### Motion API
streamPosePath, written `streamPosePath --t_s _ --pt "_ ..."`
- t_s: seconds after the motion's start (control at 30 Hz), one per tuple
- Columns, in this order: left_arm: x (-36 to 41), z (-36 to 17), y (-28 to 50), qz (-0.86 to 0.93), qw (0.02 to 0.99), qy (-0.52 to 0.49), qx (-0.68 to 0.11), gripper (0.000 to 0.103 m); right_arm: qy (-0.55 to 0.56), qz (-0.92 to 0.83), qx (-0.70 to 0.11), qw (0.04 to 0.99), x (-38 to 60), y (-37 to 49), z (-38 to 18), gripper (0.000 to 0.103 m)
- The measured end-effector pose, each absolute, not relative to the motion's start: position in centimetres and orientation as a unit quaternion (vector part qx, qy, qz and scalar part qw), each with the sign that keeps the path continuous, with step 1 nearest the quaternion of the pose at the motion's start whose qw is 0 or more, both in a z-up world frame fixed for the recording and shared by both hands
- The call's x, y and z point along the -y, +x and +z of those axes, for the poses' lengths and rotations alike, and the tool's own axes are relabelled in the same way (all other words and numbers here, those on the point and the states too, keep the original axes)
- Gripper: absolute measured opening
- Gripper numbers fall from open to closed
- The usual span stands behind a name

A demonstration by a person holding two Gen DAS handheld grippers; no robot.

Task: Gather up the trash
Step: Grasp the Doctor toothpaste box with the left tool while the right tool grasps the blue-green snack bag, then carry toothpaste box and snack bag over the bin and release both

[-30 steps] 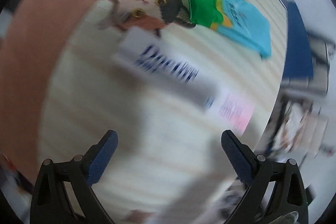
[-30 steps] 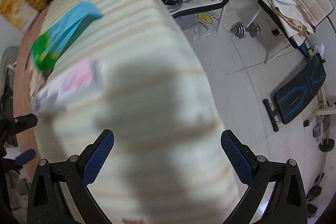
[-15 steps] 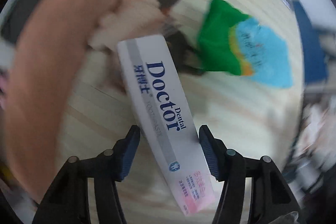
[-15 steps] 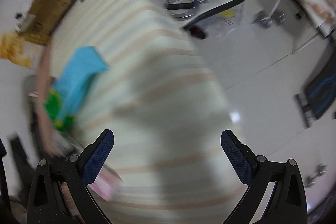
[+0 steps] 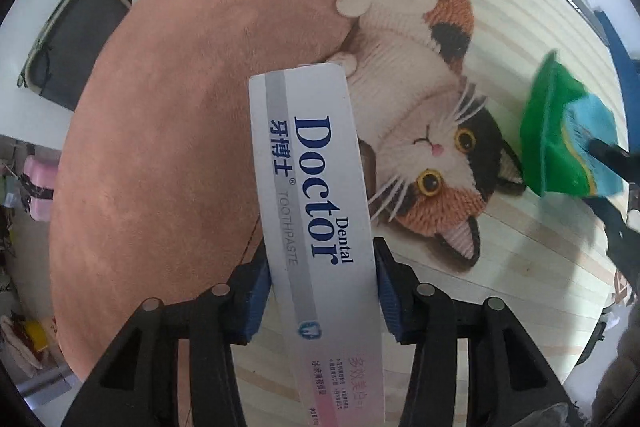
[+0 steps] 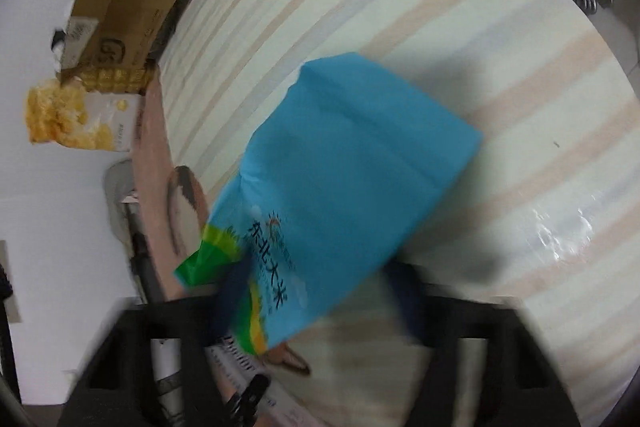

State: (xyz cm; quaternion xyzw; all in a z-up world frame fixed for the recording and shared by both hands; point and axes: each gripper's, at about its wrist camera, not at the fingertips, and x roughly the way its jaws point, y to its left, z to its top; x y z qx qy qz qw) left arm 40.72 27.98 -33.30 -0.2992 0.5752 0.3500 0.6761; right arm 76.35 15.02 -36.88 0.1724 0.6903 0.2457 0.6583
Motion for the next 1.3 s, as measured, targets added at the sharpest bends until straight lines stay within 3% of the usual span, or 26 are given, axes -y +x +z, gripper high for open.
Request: streamPosePath --t_s 0.07,0.27,0.57,0.8,1.07,1.3 --pt "-27.2 -32.6 40.5 0.351 0.685 -0.281 -0.573 0.044 0.17 0.251 -0.672 0.675 -15.2 76.1 -36.4 0.027" --pt "-24.1 -30.2 40.3 0.361 0.705 -0.239 -0.562 0.044 0.137 0.306 -0.621 0.708 -14.7 74.9 -32.1 0.006" --pt "-19.5 -25.4 38.3 0.344 0.739 -0.213 -0.539 0.044 0.117 0.349 -0.592 0.717 -8.4 70.1 -26.7 0.005" --pt "-16.1 -22.5 33.6 0.306 0.77 -0.198 -0.524 0.044 0.104 0.358 -0.58 0.724 -0.3 61.7 -23.7 0.005" --pt "-10.2 -21.9 22.6 0.226 0.804 -0.195 -0.515 0.044 0.095 0.36 -0.566 0.735 9.3 45.3 -21.0 0.005" --pt "-5.3 -25.7 10.2 0.164 0.783 -0.202 -0.565 0.044 0.108 0.316 -0.609 0.719 17.1 27.6 -24.3 0.005"
